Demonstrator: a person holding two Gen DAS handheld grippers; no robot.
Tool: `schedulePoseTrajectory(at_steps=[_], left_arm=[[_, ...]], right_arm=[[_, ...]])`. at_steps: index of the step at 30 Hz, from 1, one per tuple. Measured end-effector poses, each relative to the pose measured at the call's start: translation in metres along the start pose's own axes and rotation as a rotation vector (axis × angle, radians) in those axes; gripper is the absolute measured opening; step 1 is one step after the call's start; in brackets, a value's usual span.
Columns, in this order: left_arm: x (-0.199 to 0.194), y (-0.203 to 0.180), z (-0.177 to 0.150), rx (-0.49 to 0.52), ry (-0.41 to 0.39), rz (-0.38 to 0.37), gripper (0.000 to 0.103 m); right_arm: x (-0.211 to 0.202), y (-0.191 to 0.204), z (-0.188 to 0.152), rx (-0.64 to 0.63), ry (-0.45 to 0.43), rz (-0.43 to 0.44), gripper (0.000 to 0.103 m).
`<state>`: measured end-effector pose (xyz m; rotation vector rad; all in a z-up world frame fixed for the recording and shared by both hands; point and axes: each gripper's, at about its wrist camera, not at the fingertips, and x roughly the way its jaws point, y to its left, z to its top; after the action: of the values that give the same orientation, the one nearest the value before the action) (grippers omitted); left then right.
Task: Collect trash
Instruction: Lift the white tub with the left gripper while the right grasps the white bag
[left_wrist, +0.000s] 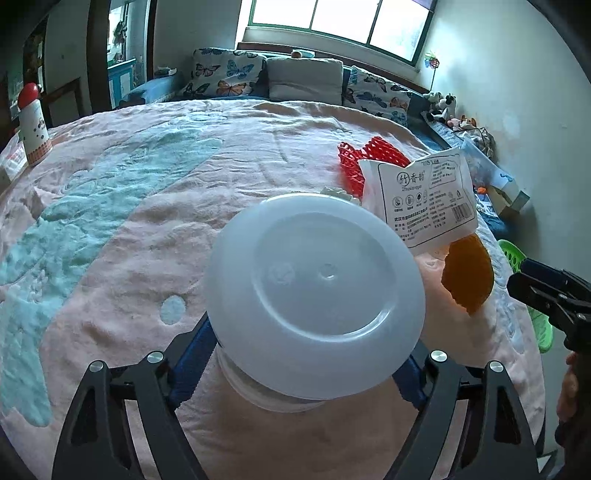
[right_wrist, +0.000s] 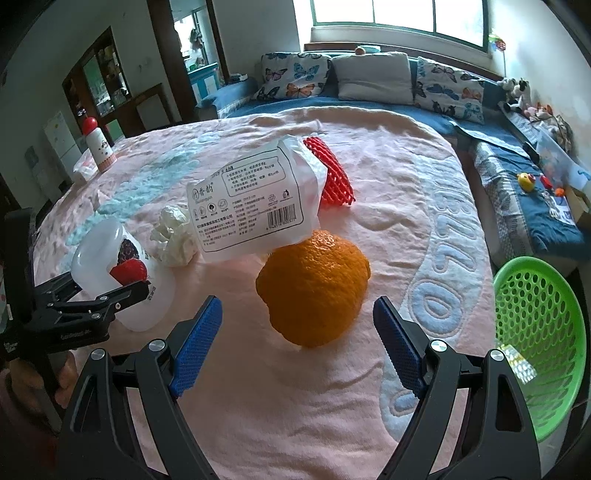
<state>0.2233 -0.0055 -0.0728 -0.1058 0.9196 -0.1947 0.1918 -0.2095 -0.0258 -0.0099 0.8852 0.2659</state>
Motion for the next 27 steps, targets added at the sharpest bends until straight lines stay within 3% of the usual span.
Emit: schedulePoseTrajectory(at_steps=[16, 27], left_arm=[[-0.023, 0.016, 0.002, 0.011, -0.014, -0.054, 0.079], [-0.041, 0.028, 0.004, 0.014, -0.023, -0.090, 0.079]], right_arm=[[0.024, -0.003, 0.025, 0.048, 0.011, 0.068, 0.083], [0.054, -0.005, 0.059, 0.041, 0.008, 0.039, 0.078]])
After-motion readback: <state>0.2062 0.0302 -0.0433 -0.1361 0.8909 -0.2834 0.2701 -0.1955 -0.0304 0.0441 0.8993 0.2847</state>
